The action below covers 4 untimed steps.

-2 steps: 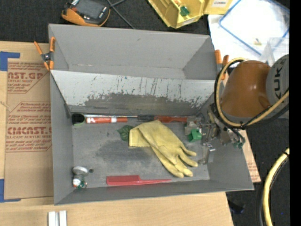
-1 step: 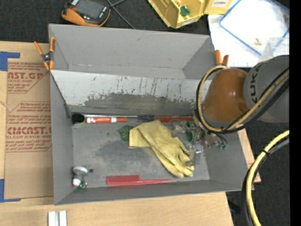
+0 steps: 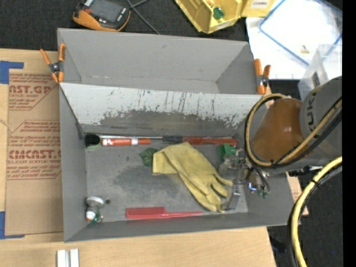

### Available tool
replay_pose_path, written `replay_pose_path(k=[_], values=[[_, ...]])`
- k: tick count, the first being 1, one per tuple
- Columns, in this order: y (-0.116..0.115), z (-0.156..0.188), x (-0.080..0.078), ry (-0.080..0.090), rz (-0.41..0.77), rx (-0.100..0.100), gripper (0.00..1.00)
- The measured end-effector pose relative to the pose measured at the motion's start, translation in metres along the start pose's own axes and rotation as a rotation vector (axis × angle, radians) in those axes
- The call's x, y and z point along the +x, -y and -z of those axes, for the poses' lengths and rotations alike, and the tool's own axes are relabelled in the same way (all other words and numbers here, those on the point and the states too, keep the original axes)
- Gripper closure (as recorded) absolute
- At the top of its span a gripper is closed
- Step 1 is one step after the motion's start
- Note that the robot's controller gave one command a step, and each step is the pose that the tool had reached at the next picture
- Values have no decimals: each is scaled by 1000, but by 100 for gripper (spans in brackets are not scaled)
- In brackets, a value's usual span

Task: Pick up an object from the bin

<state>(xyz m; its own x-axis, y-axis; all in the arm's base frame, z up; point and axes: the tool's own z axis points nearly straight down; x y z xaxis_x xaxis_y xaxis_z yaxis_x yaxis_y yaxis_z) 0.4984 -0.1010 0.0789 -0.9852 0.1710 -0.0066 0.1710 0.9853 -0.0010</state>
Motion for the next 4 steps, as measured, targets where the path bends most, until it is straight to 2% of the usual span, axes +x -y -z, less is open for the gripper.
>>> replay_pose_path(k=[1,2,3,4], values=[[-53,-6,-57,4,275,0,0],[-54,-7,-17,0,16,0,0],[-51,-7,16,-5,-216,4,100],[-51,-7,16,-5,-216,4,100]])
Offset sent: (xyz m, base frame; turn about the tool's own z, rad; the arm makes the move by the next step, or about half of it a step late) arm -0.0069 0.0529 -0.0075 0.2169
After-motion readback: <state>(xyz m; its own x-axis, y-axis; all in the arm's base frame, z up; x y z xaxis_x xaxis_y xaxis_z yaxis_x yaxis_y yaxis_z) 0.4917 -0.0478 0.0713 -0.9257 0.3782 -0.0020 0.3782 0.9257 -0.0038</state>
